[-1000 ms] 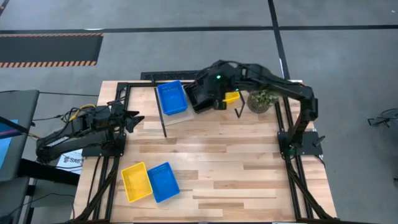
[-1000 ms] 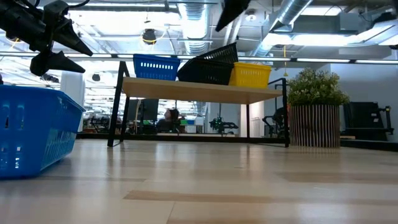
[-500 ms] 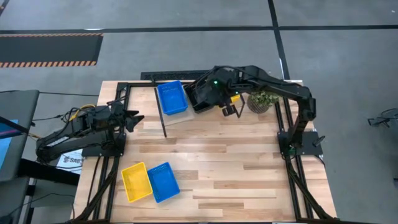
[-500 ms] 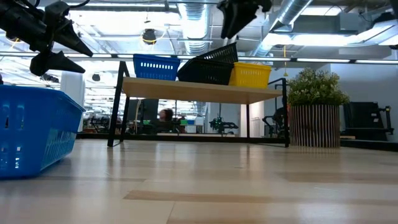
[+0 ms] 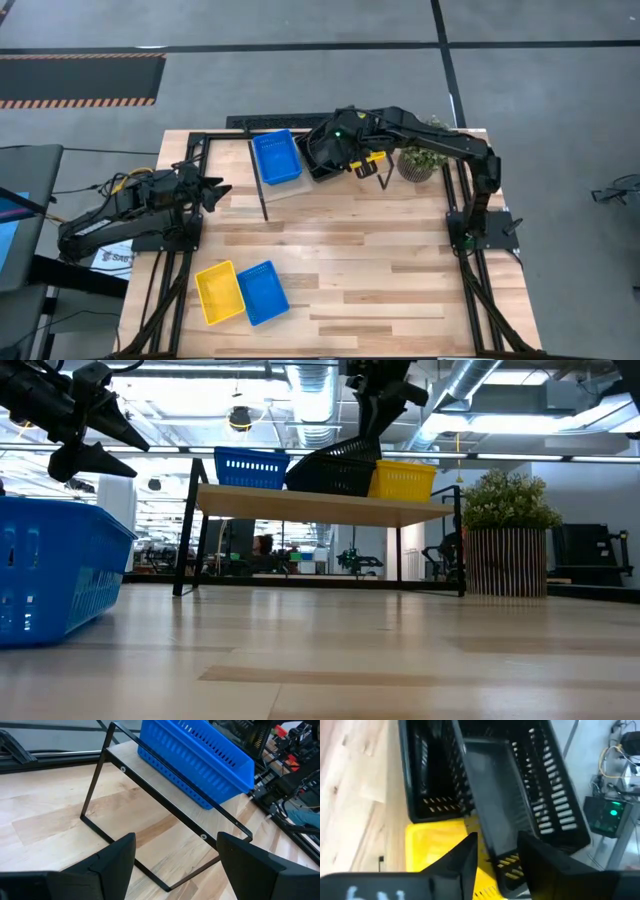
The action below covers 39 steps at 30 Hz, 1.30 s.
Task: Stack baskets on shelf by color
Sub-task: Stack the black bin on the black bins on the shelf
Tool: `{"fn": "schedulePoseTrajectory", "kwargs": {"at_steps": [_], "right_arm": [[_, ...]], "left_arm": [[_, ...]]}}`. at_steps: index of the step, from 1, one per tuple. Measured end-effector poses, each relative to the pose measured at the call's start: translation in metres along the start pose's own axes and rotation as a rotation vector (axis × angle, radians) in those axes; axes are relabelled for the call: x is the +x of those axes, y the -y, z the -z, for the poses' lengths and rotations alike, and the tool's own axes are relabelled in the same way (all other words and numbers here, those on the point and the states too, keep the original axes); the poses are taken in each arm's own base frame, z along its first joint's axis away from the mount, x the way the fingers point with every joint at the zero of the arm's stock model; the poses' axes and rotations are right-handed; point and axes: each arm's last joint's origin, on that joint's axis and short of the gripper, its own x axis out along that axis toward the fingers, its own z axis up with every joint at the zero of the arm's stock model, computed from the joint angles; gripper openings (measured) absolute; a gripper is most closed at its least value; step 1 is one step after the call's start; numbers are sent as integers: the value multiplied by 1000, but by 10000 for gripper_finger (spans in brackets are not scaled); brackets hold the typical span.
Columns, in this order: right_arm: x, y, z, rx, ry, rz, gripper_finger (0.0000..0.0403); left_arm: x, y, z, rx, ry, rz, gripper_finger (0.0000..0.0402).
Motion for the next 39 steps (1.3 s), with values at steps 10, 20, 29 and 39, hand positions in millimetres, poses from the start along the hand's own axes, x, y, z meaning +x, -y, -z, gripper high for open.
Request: {"fn": "schedulePoseTrajectory", "kwargs": {"at_steps": [10,20,29,39], "right_arm": [[0,-2,3,-11,-35,-8,59],[-3,-3,-3,14,-24,28,17],[-43,6,-11,397,72,139,7],[-54,6,-23,1126,209,131,20]], "left_arm": [[0,0,0,0,0,0,265],[0,0,0,0,-1,0,265],[0,0,0,0,-1,0,265],[0,0,0,-1,-1,1,265]]}}
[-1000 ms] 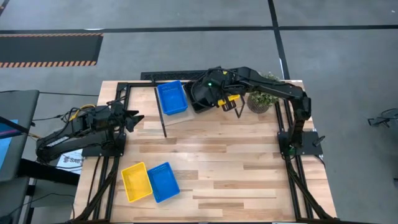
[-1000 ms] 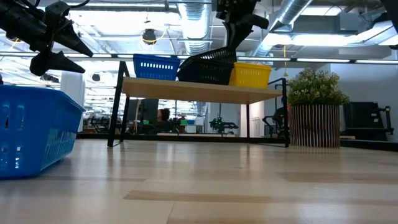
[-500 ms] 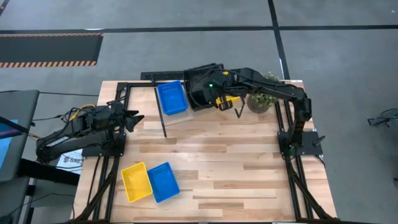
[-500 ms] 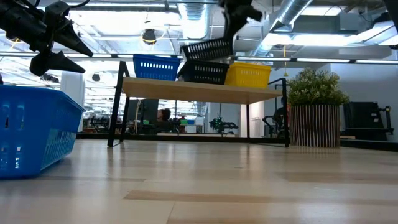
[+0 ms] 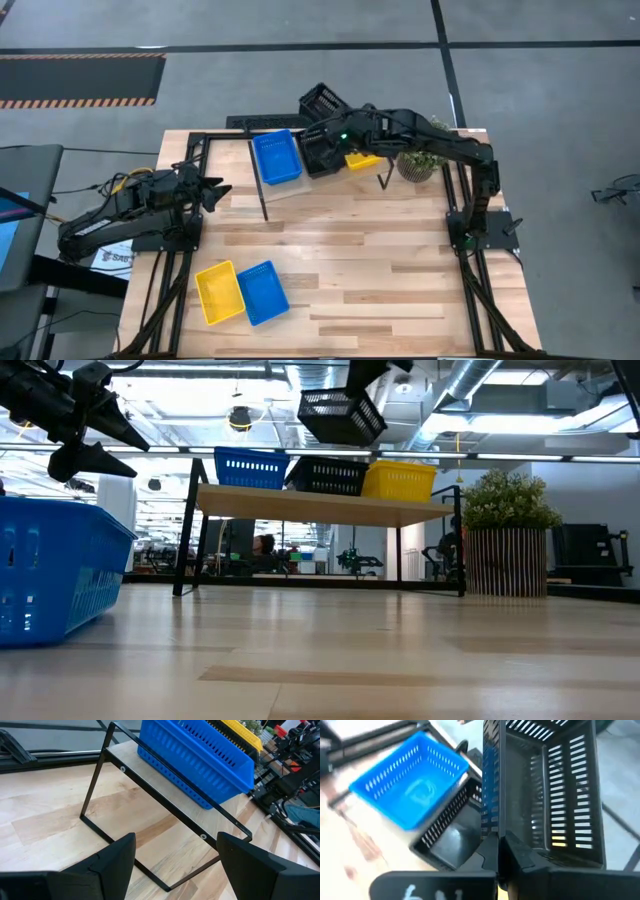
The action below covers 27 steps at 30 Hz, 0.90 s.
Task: Stack baskets on shelf by color
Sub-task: Stack the black bin on the black bins on the shelf
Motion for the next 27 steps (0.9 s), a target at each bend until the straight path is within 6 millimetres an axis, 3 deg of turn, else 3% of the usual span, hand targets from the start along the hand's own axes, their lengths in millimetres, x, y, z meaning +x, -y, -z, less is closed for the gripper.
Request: {"fn": "schedulePoseTrajectory", "kwargs": {"at_steps": [6,16,27], "right_arm": [[12,-21,0,138,24,-14,17],[50,-59,20,174,-89,14,21],[46,-58,21,171,-72,59,44]], "left_arm": [[0,0,0,-7,0,0,265],[0,0,0,-7,-7,11,265],[0,1,0,-6,-19,26,265]]}}
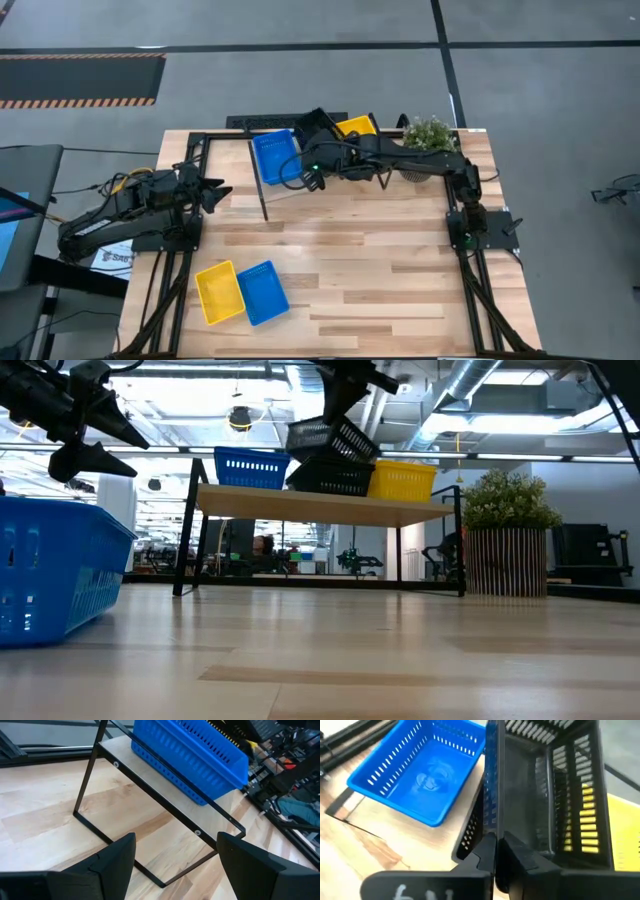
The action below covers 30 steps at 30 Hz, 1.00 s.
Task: Stack baskets on shelf by color
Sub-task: Stack the black bin on the black bins on the shelf, then stack the blue bin on the blue bins on the shelf
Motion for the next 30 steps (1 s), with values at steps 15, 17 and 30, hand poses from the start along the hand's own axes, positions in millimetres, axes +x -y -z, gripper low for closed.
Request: {"fn": "schedulePoseTrajectory", "kwargs": {"at_steps": [15,17,30], "right_arm": [[-1,-3,-1,-91,10,-30,102],[-1,-6,-4,-108,46,-52,102],[-8,-21,-6,-242,73,-235,102]], "left_arm": [[0,0,0,0,0,-1,265],[0,0,0,0,0,-1,265],[0,-1,1,3,-14,-11,265]]}}
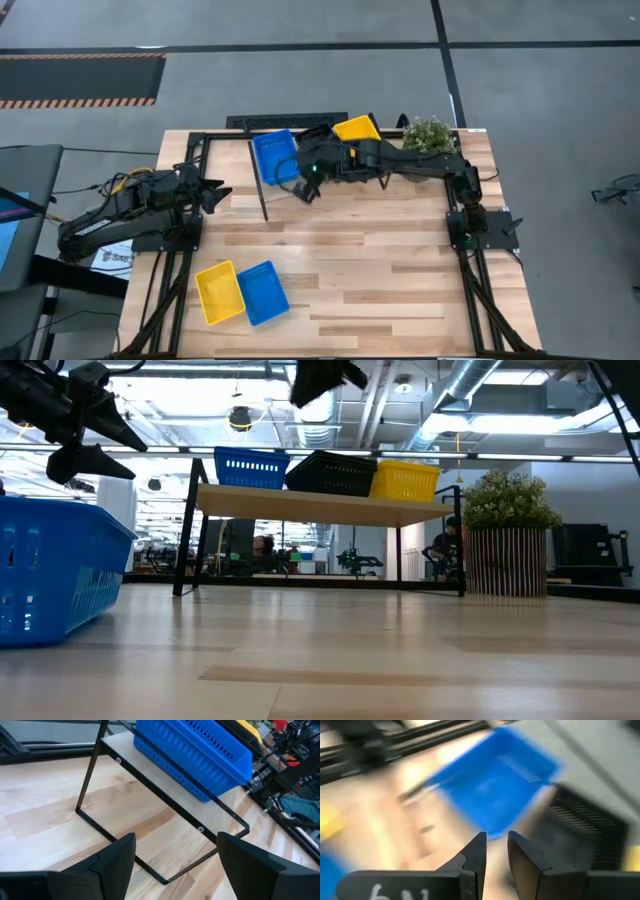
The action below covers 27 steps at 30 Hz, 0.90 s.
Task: Stack baskets on shelf by color
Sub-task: Stack the blue bin on the blue bins on the shelf
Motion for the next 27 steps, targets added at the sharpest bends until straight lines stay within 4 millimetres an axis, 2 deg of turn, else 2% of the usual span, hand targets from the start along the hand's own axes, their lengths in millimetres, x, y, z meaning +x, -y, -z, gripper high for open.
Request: {"fn": "schedulePoseTrajectory", "kwargs": {"at_steps": [3,6,13,15,18,21,27], "right_arm": [[-7,-22,7,-45,-26,-123,102],[0,-52,19,-123,-37,-166,102],[53,-130,58,-421,3,-259,108],[73,-145,67,-477,18,-334,120],[100,-159,71,-475,74,-503,147],[118,-165,71,-450,130,-641,173],[145,-167,85,-475,104,-653,195]], "left_arm": [[0,0,1,0,-17,16,265],[0,0,1,1,-26,24,265],[0,0,1,-17,-27,24,265],[0,0,1,-18,-26,24,265],[0,0,1,-18,-27,24,265],[0,0,1,-20,-26,24,265],[0,0,1,-22,-26,24,265]]}}
